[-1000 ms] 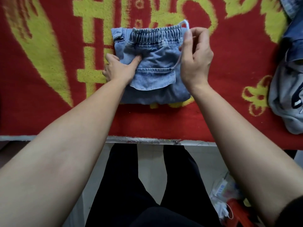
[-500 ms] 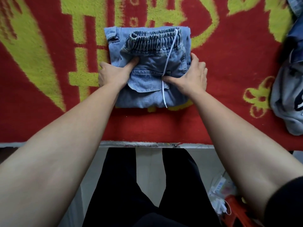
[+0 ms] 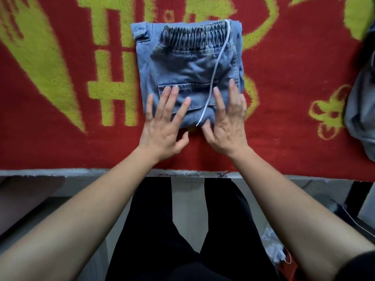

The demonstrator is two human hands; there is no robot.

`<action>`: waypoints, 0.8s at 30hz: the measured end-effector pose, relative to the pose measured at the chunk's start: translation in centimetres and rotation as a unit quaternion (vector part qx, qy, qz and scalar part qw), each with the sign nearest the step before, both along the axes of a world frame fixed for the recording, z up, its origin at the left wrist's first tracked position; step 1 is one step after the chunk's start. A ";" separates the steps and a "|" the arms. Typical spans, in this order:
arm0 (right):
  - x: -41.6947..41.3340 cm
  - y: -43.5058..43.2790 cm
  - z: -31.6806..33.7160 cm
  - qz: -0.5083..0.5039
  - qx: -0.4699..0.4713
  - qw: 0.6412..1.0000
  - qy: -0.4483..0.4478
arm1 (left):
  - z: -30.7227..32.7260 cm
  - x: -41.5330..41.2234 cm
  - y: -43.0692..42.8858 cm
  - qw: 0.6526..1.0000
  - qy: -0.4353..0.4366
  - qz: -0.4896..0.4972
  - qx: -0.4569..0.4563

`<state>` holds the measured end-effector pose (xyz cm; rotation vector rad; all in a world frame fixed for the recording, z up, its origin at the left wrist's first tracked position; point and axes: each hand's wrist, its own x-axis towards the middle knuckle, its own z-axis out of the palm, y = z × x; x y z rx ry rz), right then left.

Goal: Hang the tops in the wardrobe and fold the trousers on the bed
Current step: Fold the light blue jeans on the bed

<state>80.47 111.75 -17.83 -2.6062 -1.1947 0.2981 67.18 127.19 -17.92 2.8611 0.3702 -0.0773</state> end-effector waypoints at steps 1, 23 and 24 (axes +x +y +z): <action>-0.3 -0.2 -0.1 0.041 -0.038 0.998 0.005 | -0.3 0.0 0.5 0.999 0.042 -0.022 0.012; 5.9 6.0 13.7 0.072 -0.131 0.989 -0.011 | 13.4 6.0 6.3 0.997 0.048 0.052 -0.042; 6.3 6.2 16.2 0.077 -0.123 0.989 -0.016 | 16.0 6.1 6.7 0.997 0.022 0.048 -0.058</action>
